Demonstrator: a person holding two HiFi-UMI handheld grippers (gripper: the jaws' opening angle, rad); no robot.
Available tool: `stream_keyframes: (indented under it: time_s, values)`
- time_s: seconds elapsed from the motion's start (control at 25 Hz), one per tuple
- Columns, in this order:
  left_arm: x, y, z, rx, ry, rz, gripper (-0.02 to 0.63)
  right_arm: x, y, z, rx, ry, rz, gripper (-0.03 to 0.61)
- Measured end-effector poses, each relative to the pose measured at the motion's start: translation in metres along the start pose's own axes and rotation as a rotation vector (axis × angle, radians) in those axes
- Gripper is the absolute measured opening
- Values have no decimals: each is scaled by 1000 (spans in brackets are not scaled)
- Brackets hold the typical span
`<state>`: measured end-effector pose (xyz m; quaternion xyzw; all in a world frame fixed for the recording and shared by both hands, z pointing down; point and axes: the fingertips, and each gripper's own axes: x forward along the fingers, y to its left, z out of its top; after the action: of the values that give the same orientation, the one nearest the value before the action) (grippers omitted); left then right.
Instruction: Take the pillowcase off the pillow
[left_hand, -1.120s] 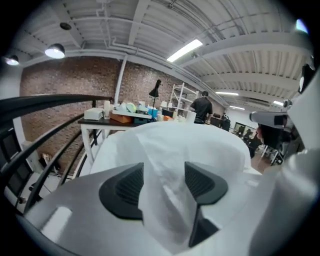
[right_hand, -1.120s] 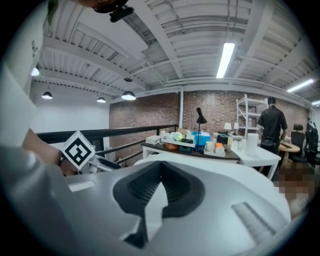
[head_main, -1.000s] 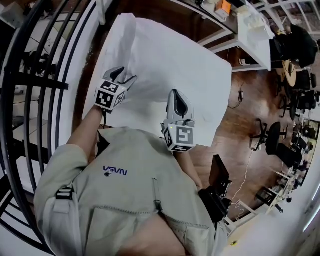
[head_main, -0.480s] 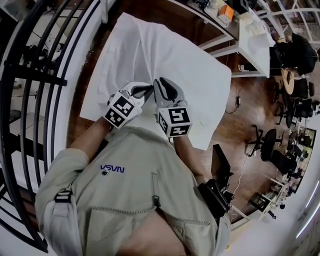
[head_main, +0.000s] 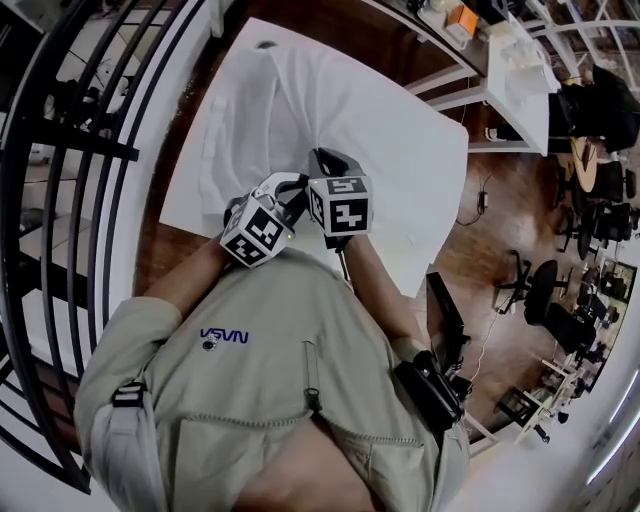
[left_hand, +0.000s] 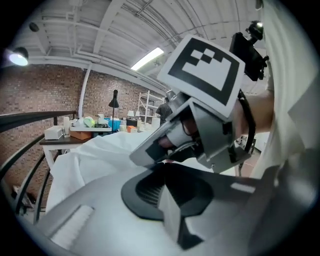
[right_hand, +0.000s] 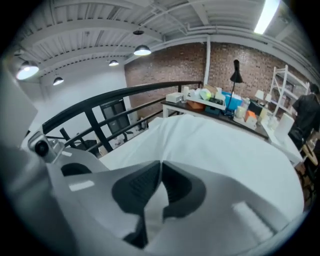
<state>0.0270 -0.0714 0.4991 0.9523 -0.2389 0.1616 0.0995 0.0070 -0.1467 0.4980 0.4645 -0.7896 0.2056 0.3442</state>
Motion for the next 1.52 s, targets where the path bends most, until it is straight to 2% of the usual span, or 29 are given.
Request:
stream_keyframes:
  time_s: [0.12,0.2,0.4,0.48,0.56,0.68,0.76,0.84,0.92,1.0,1.08,1.16,1.28,1.4,1.48,1.52]
  values:
    - [-6,12,-3,18,9,52,11,2,-2,-4,9,0,-10,11]
    - [-15,27,-8,-2,17,123,13,0,-2,-4,4,-19,-25,11]
    - [-49,86,-41,-169,85,413,6,-11,-18,2,7,-74,-105,9]
    - [-64,103,-56,-233,128,459,6,-14,-24,0,30,-77,-121,9]
    - [-68,108,-68,-314,158,436,26,-17,-28,-4,47,-76,-137,9]
    - [-56,101,-69,-427,152,341,180,-20,-35,-13,65,-64,-168,9]
    - [-44,95,-70,-447,162,294,256,-22,-42,-20,92,-56,-191,9]
    - [-34,91,-78,-438,194,271,284,-27,-51,-28,127,-51,-219,9]
    - [-31,92,-89,-407,231,272,267,-31,-62,-36,153,-50,-248,9]
    - [-31,95,-96,-383,248,274,185,-33,-69,-41,167,-49,-269,9]
    - [-36,100,-103,-395,237,274,144,-32,-72,-45,172,-45,-281,9]
    - [-44,98,-103,-458,188,248,106,-30,-74,-47,171,-39,-288,9]
    - [-53,92,-92,-555,62,157,32,-23,-74,-49,141,-11,-263,10]
    - [-55,91,-83,-611,-8,96,23,-21,-63,-36,50,-13,-211,28]
    - [-56,92,-73,-647,-53,70,20,-31,-42,-12,-79,-91,-179,144]
    - [-57,93,-68,-661,-76,58,20,-37,-26,3,-160,-146,-159,160]
